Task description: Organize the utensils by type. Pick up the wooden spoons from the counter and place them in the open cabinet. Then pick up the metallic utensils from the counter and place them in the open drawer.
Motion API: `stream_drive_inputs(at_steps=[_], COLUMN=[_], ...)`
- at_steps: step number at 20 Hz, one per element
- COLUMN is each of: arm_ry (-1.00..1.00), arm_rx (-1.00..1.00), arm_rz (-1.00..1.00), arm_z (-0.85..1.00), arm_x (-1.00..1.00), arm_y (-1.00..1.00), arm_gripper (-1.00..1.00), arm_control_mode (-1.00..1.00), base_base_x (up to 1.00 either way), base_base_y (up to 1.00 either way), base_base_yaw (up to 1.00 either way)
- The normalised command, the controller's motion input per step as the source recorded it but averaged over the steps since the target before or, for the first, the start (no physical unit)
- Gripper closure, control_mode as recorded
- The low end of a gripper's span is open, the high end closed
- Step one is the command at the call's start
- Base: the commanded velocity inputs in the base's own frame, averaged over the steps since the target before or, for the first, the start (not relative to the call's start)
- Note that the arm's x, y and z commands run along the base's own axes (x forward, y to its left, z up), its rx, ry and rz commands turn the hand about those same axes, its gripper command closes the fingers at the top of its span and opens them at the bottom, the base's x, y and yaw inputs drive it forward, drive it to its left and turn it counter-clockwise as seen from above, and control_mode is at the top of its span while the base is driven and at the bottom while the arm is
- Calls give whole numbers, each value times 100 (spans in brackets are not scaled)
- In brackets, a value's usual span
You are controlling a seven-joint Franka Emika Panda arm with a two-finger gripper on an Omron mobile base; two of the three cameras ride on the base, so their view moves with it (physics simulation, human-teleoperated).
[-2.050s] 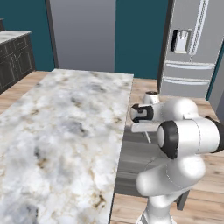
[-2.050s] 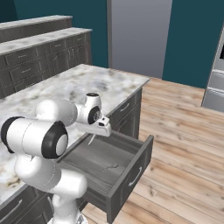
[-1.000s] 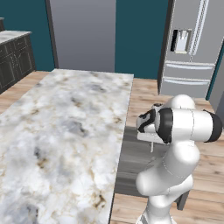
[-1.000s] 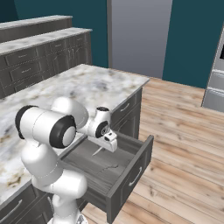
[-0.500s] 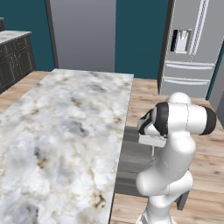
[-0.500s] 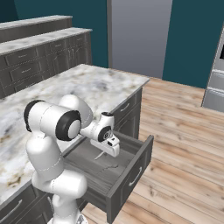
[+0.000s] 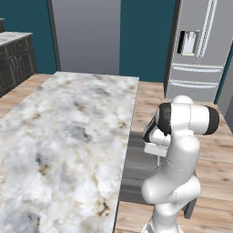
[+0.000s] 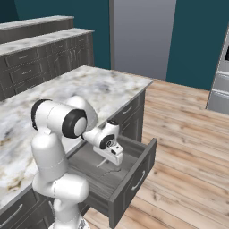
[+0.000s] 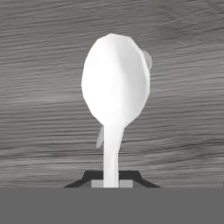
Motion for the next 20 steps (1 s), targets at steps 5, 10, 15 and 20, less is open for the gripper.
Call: stream_drive_inputs(at_steps=[5, 10, 15, 20], arm_ry=[0, 0, 0, 0], arm_rx=[5, 0, 0, 0], arm_rz=[0, 0, 0, 0], arm_z=[-18, -12, -13, -17], arm_x=[2, 7, 9, 11], arm_y=[0, 0, 0, 0], arm_gripper=[100, 100, 100, 100], arm_control_mode=[-100, -100, -100, -100], base_base_x=[0, 0, 0, 0], base_base_y=[0, 0, 0, 0], base_base_yaw=[0, 0, 0, 0])
